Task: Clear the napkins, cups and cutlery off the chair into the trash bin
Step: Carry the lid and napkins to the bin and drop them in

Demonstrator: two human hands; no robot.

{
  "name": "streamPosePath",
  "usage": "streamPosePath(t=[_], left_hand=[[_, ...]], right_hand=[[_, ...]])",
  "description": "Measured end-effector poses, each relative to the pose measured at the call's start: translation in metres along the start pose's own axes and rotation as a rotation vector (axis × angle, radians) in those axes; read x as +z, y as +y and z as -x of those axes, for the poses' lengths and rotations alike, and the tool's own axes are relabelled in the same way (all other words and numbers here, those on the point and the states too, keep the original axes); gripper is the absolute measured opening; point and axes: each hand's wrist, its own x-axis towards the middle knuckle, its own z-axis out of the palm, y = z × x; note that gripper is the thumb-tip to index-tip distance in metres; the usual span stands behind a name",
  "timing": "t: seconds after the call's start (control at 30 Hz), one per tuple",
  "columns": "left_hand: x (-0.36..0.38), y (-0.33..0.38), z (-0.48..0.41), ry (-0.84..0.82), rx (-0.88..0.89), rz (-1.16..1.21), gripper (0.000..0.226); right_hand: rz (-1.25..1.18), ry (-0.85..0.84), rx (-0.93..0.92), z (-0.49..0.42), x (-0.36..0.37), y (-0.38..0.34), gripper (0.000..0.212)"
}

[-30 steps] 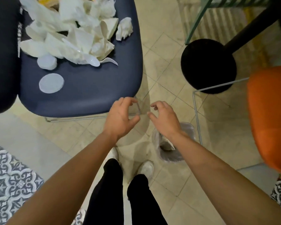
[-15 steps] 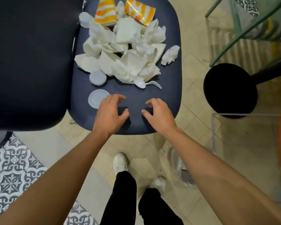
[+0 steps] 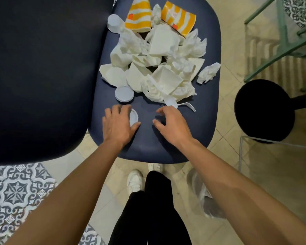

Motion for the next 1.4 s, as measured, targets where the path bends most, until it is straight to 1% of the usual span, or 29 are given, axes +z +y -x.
streamPosePath(t=[0.13,0.2,0.27,0.37,0.43,0.5,0.6,0.7,0.8,0.83,0.97,1.03,1.13,1.2,1.3,1.4], left_hand=[[-0.002,0.005,-0.009,-0.054,-0.156,0.096,0.080],[-0.002,0.005,-0.011,-0.066,-0.230,0.171,0.083],[-0.002,0.004,-0.010,-0.054,-0.266,0.206,0.077],[-0.003,0.006,-0.006,-0.012,-0.236,0.196,0.064],[-0.007,0.011,-0.005,0.020,-0.238,0.273,0.053],[-0.013,0.014,-0.009,0.087,-0.265,0.335,0.043],[-0.026,0.015,-0.027,0.212,-0.252,0.313,0.035],[-0.037,0.015,-0.047,0.247,-0.247,0.215,0.030],[-0.038,0.015,-0.064,0.222,-0.248,0.178,0.024],[-0.036,0.015,-0.068,0.200,-0.251,0.186,0.027],[-0.024,0.011,-0.076,0.090,-0.275,0.136,0.058],[-0.020,0.008,-0.077,0.068,-0.259,0.102,0.063],[-0.018,0.008,-0.077,0.069,-0.228,0.117,0.056],[-0.016,0.007,-0.075,0.078,-0.234,0.128,0.049],[-0.011,0.006,-0.070,0.061,-0.263,0.145,0.046],[-0.007,0.005,-0.065,0.052,-0.248,0.144,0.045]], right_hand=[[0.017,-0.042,-0.046,-0.010,-0.003,-0.005,0.036],[0.023,-0.044,-0.058,-0.016,-0.005,-0.006,0.036],[0.025,-0.044,-0.066,-0.023,-0.008,-0.006,0.036],[0.020,-0.033,-0.076,-0.033,-0.012,-0.006,0.034],[0.027,-0.025,-0.091,-0.037,-0.014,-0.007,0.034],[0.038,-0.007,-0.113,-0.041,-0.016,-0.009,0.034],[0.041,0.042,-0.143,-0.047,-0.021,-0.012,0.032],[0.056,0.107,-0.165,-0.052,-0.026,-0.014,0.032],[0.074,0.145,-0.144,-0.060,-0.027,-0.016,0.035],[0.096,0.144,-0.136,-0.063,-0.027,-0.016,0.036],[0.152,0.106,-0.101,-0.076,-0.022,-0.017,0.040],[0.175,0.078,-0.080,-0.080,-0.018,-0.017,0.043],[0.169,0.042,-0.055,-0.085,-0.014,-0.018,0.046],[0.168,0.026,-0.052,-0.085,-0.012,-0.017,0.047],[0.143,-0.004,-0.045,-0.086,-0.009,-0.016,0.051],[0.136,0.022,-0.065,-0.086,-0.009,-0.016,0.044]])
